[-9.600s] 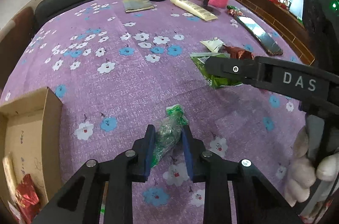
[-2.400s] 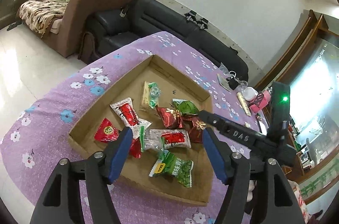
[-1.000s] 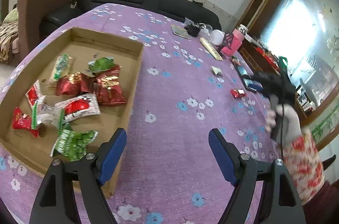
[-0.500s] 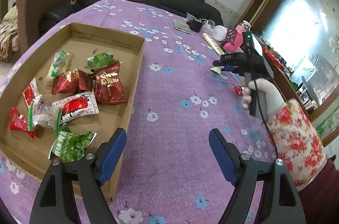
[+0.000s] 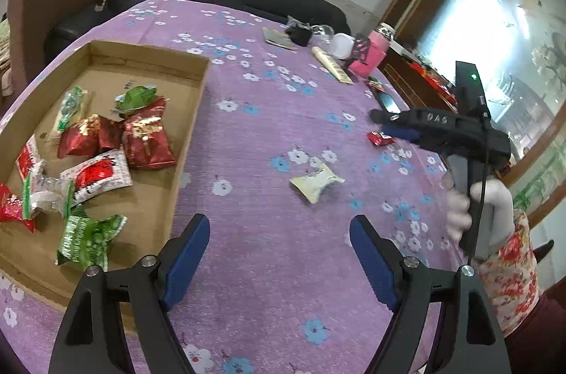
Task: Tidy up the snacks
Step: 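Grasp the red candy bar packet with the right gripper while the left grasps the cream-wrapped candy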
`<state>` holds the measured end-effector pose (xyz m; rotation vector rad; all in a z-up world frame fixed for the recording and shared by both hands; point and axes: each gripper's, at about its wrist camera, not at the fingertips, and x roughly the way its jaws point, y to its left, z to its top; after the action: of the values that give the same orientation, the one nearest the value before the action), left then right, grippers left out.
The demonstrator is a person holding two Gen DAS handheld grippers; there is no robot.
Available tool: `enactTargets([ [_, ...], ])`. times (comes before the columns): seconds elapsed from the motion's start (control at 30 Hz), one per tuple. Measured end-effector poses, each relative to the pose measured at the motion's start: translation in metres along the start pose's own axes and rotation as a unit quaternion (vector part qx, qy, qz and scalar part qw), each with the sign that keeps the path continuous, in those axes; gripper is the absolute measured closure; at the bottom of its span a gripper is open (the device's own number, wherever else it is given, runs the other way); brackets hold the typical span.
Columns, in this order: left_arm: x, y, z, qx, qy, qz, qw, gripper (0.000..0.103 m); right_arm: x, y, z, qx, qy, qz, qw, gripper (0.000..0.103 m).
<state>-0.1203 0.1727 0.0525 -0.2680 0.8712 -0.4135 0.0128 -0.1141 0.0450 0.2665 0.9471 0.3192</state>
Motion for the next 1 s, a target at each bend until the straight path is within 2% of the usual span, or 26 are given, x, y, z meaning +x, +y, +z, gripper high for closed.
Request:
enactTargets([
  [0.07,0.005,-0.006,-0.002,0.008,0.006,-0.008,0.9999,0.019,-0.015,-0.034,0.002,0.042,-0.018,-0.037,0.998,0.055],
  [0.2,0.018,-0.021,-0.005,0.025,0.023,-0.020,0.9992,0.019,-0.019,-0.094,-0.001,0.150,-0.014,-0.041,0.988,0.055],
  [0.3,0.024,-0.033,-0.006,0.043,0.032,-0.018,0.9984,0.019,-0.011,-0.113,0.003,0.182,-0.022,-0.051,0.982,0.055],
  [0.4,0.024,-0.041,-0.006,0.061,0.032,-0.005,0.9976,0.019,0.007,-0.113,0.011,0.196,-0.028,-0.068,0.978,0.054],
  [0.57,0.030,-0.043,0.000,0.068,0.035,0.014,0.9970,0.019,0.032,-0.096,0.022,0.165,-0.047,-0.104,0.980,0.054],
  [0.73,0.048,-0.054,0.009,0.096,0.038,0.025,0.9943,0.019,0.053,-0.075,0.029,0.093,-0.056,-0.177,0.978,0.054],
  [0.8,0.058,-0.062,0.012,0.121,0.040,0.030,0.9914,0.019,0.058,-0.070,0.029,0.063,-0.057,-0.202,0.976,0.063],
  [0.83,0.062,-0.065,0.013,0.131,0.042,0.033,0.9900,0.019,0.059,-0.069,0.028,0.053,-0.059,-0.211,0.974,0.077],
  [1.0,0.091,-0.073,0.024,0.167,0.067,0.026,0.9833,0.019,0.051,-0.084,0.026,0.082,-0.062,-0.147,0.984,0.080],
])
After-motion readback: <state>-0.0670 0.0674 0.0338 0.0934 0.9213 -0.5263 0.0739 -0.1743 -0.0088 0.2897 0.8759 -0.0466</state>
